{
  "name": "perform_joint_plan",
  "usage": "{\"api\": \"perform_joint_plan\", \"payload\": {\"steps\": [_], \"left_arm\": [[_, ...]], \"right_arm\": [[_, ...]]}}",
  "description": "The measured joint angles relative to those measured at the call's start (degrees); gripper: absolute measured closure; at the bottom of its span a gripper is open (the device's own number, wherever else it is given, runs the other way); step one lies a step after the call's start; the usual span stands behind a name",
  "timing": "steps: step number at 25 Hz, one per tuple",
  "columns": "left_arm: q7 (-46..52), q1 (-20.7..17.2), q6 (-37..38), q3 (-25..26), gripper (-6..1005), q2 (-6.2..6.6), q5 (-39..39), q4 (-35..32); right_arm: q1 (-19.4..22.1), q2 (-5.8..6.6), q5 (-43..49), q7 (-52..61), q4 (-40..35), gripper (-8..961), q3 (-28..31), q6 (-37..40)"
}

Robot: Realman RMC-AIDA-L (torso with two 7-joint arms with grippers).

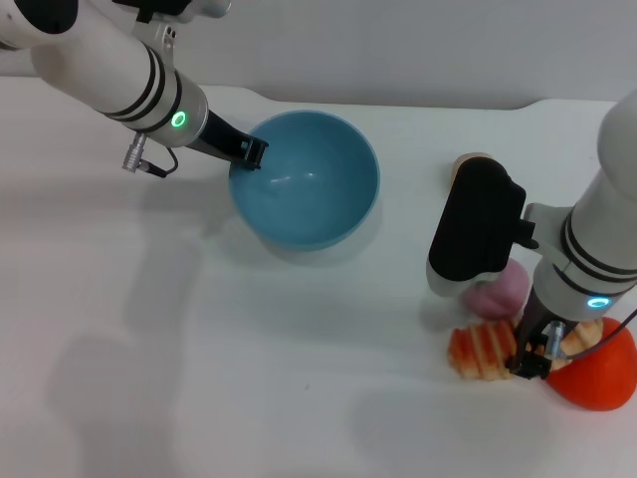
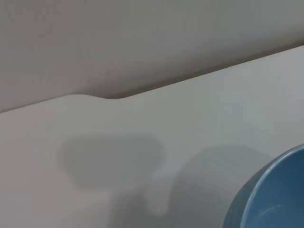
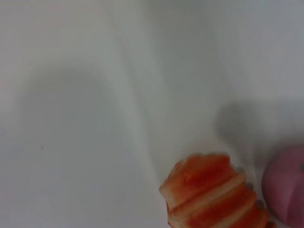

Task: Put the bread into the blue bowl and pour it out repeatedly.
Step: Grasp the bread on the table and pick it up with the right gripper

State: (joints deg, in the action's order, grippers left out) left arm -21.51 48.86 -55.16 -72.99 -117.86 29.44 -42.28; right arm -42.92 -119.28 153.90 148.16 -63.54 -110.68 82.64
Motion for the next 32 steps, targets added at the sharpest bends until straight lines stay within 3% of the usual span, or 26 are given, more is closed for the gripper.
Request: {"api": "perform_joint_plan", "payload": {"steps": [5, 9, 20, 32], "left_arm": [[0.1, 0.1, -0.2, -0.3, 999, 0.00, 0.0, 0.0], [0.2, 0.2, -0.2, -0.4, 999, 0.00, 0.0, 0.0], [0.4, 0.3, -0.2, -0.4, 1000, 0.00, 0.0, 0.0], [0.2, 0.4, -0.2, -0.4, 999, 0.01, 0.0, 0.0]], "right_arm": [[-0.2, 0.07, 0.0, 0.0, 0.1, 519, -0.2, 0.7], [-0.1, 0.15, 0.1, -0.1, -0.7, 609, -0.5, 1.4], [2.1, 0.44, 1.5, -0.1, -4.8, 736, 3.1, 3.9], [5.7, 0.44, 1.4, -0.4, -10.6, 802, 14.4, 5.1]]}}
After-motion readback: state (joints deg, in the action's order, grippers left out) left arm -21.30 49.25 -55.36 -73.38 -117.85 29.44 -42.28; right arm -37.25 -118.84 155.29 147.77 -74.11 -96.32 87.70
